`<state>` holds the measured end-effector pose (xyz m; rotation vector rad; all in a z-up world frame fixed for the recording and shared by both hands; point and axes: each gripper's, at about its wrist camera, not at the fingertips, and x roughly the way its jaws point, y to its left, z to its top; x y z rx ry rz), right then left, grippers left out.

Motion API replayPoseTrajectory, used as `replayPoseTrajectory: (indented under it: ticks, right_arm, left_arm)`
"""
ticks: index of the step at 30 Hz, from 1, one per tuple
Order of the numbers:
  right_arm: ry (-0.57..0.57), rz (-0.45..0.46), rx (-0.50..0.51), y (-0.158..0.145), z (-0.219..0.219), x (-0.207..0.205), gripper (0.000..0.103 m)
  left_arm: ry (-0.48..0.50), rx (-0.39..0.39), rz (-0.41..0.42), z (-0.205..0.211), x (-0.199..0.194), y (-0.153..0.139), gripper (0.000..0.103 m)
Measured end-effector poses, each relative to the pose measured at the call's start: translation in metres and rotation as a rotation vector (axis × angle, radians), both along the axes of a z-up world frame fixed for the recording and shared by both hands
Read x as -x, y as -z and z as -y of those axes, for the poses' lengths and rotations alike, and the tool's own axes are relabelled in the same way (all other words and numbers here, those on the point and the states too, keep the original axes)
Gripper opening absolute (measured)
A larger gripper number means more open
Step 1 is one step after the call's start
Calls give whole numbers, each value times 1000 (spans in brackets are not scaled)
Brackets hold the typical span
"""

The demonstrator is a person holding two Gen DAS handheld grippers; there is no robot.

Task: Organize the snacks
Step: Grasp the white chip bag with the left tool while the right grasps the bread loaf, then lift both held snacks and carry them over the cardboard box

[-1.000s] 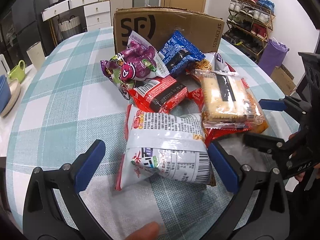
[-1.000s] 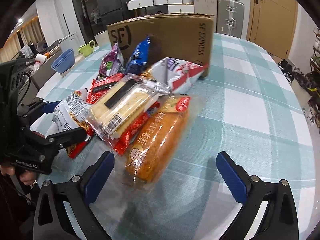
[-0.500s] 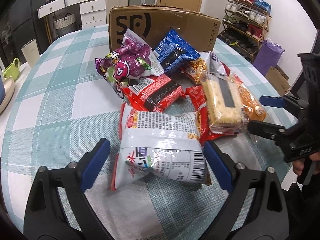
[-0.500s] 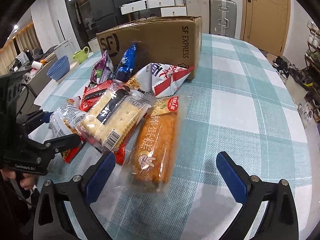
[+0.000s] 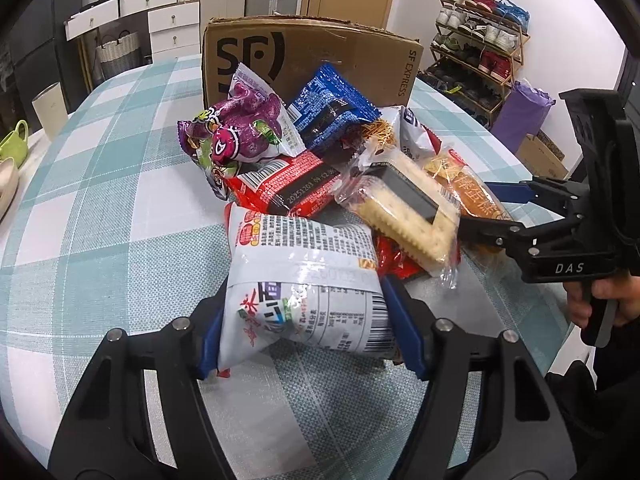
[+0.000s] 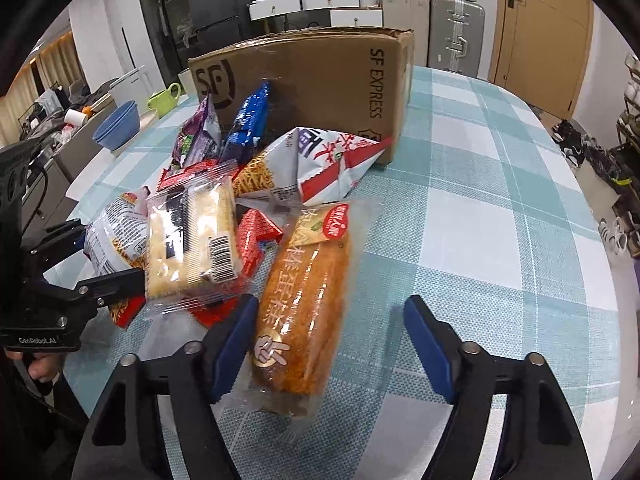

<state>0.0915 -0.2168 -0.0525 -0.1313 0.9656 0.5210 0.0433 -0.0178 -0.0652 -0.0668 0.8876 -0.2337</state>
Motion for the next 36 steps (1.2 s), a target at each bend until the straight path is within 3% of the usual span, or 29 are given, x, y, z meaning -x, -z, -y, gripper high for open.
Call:
replayPoseTrajectory:
  ticks: [5, 36]
  right_arm:
    - [-40, 2, -25, -1, -3, 6, 43]
    - [19, 69, -55, -14, 16, 7, 37]
  left_arm:
    - [-10, 1, 2, -3, 0, -1, 65]
    - [-86, 19, 33, -18, 9, -6, 61]
